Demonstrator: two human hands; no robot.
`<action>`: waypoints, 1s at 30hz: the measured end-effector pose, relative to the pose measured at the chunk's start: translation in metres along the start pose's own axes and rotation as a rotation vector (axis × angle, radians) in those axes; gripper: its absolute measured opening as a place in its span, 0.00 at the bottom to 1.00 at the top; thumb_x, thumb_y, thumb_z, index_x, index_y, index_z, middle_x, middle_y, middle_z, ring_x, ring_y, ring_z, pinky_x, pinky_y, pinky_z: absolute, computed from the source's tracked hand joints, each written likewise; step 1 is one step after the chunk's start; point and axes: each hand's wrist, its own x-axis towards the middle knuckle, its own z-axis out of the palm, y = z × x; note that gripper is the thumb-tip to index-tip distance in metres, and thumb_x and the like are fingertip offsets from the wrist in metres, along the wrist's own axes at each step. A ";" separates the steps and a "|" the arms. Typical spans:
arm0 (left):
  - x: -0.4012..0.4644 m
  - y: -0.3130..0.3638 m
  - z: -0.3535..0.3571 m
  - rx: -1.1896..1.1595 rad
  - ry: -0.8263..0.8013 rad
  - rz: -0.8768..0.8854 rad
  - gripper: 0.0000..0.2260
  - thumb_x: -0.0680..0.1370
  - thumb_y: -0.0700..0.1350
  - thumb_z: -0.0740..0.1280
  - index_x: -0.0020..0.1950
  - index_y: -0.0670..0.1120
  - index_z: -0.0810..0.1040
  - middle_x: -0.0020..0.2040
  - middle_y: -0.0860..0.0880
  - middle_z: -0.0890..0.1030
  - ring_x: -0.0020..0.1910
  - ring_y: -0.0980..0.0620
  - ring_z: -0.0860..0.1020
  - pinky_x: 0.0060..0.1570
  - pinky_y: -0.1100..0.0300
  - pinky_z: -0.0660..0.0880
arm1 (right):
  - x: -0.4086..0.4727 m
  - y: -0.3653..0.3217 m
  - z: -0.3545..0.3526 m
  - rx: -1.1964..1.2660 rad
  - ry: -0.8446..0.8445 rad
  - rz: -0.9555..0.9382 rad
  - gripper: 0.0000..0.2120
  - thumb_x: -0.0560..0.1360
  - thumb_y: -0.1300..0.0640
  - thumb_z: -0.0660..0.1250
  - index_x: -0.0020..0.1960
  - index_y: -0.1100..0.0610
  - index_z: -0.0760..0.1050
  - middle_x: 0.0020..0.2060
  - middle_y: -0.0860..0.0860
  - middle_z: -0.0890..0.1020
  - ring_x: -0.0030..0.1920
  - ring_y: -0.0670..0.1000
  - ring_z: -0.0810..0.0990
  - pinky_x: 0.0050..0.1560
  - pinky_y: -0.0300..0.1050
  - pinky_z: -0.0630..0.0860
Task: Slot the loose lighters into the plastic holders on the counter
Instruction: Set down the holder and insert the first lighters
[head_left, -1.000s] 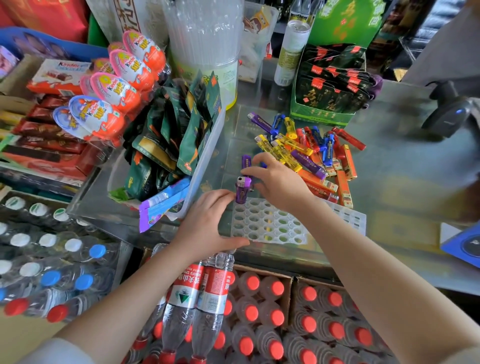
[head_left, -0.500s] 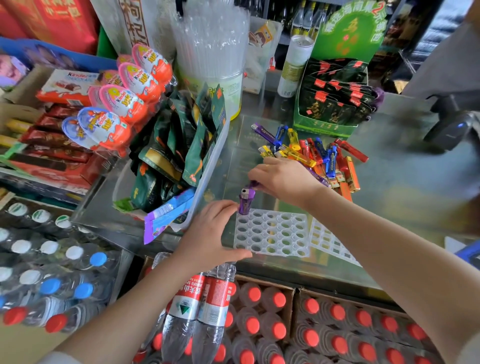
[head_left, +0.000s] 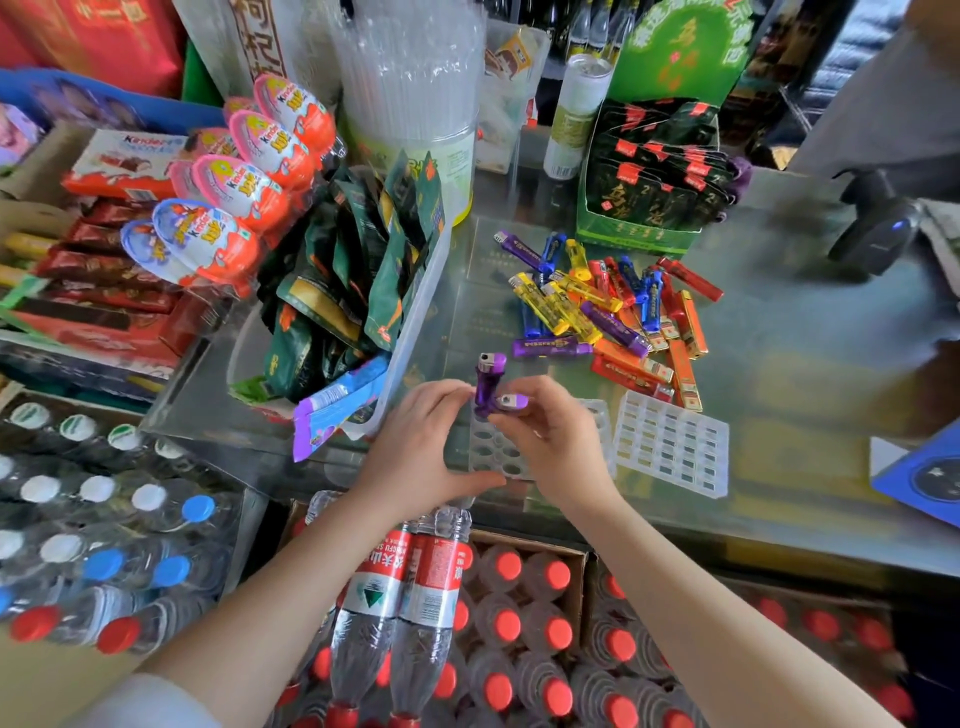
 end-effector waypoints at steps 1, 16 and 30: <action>0.000 0.000 0.000 -0.003 0.006 0.000 0.39 0.62 0.69 0.65 0.64 0.44 0.71 0.61 0.48 0.73 0.62 0.49 0.70 0.63 0.54 0.67 | 0.001 0.001 0.001 -0.022 0.008 0.003 0.09 0.70 0.65 0.70 0.46 0.55 0.74 0.36 0.45 0.80 0.36 0.36 0.78 0.36 0.27 0.70; 0.001 0.000 -0.001 0.001 -0.021 -0.011 0.41 0.61 0.70 0.63 0.64 0.44 0.71 0.62 0.48 0.72 0.63 0.50 0.68 0.63 0.61 0.60 | 0.022 0.001 -0.022 -0.561 -0.200 -0.089 0.09 0.73 0.60 0.67 0.54 0.58 0.76 0.47 0.51 0.82 0.41 0.46 0.75 0.45 0.47 0.77; 0.005 0.001 -0.004 -0.004 -0.085 -0.034 0.45 0.59 0.72 0.61 0.70 0.46 0.65 0.68 0.50 0.66 0.67 0.52 0.62 0.65 0.61 0.56 | 0.061 0.020 -0.042 -1.133 -0.043 -0.096 0.18 0.71 0.70 0.60 0.60 0.59 0.71 0.57 0.55 0.75 0.56 0.57 0.69 0.53 0.48 0.68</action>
